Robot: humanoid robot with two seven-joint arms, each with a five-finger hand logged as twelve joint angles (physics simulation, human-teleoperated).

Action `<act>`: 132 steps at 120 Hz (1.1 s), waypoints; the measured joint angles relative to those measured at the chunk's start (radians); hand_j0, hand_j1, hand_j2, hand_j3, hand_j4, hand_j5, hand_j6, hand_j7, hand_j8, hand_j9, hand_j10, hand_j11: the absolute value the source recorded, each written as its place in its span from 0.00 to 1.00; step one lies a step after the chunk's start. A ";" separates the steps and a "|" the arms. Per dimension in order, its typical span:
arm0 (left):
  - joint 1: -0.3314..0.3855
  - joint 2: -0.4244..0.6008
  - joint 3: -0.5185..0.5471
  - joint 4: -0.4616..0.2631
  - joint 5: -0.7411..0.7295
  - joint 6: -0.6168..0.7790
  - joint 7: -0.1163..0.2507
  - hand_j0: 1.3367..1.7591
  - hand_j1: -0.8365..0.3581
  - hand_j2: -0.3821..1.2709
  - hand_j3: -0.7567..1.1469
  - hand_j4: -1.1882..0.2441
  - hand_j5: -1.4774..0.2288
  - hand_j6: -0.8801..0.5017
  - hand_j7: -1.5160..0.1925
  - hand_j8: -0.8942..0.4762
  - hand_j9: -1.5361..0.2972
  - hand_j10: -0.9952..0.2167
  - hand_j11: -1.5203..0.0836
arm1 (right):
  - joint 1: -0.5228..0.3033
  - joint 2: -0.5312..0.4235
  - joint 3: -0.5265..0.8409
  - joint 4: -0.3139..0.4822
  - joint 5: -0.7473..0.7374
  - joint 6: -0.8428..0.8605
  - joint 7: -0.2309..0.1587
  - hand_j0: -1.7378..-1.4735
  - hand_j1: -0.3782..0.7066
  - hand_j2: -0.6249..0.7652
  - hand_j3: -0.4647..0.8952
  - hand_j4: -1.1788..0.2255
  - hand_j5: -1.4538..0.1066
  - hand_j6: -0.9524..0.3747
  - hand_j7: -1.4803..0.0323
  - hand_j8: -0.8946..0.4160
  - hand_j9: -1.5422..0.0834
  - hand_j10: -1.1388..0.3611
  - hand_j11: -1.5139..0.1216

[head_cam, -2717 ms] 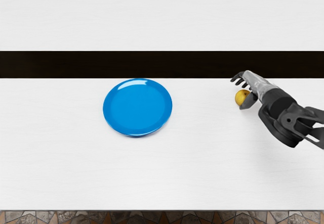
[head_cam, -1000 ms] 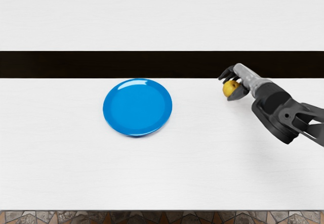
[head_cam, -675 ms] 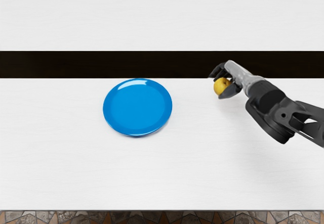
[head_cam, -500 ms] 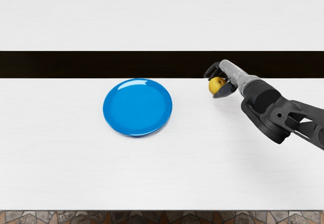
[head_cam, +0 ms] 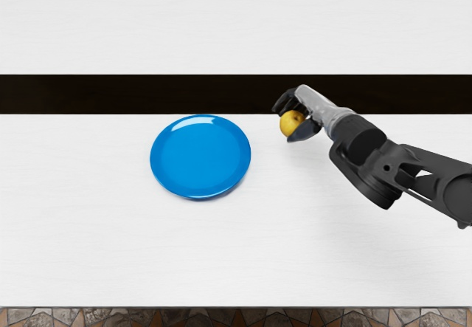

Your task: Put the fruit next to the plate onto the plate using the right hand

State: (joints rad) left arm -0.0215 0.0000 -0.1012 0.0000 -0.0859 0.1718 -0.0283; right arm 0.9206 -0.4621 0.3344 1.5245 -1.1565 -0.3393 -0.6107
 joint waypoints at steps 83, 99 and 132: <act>0.000 0.000 0.000 0.000 0.000 0.000 0.000 0.76 0.99 0.23 0.40 0.83 0.87 0.64 0.89 0.65 0.84 0.82 0.95 | 0.035 0.118 0.000 -0.001 -0.001 -0.002 0.000 0.30 0.57 0.51 0.34 0.45 0.48 0.31 0.51 0.34 0.51 0.40 0.49; 0.000 0.000 0.000 0.000 0.000 0.000 0.000 0.76 0.99 0.23 0.40 0.83 0.87 0.64 0.89 0.65 0.84 0.82 0.95 | 0.040 0.142 0.000 -0.001 -0.001 -0.003 0.000 0.30 0.57 0.50 0.34 0.45 0.48 0.31 0.51 0.35 0.51 0.40 0.49; 0.000 0.000 0.000 0.000 0.000 0.000 0.000 0.76 0.99 0.23 0.40 0.83 0.87 0.64 0.89 0.65 0.84 0.82 0.95 | 0.040 0.184 0.000 -0.003 -0.005 -0.004 0.000 0.30 0.57 0.50 0.34 0.45 0.48 0.31 0.51 0.35 0.51 0.40 0.49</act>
State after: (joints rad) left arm -0.0215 0.0000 -0.1012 0.0000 -0.0859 0.1718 -0.0283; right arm 0.9610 -0.2782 0.3344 1.5211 -1.1612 -0.3437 -0.6108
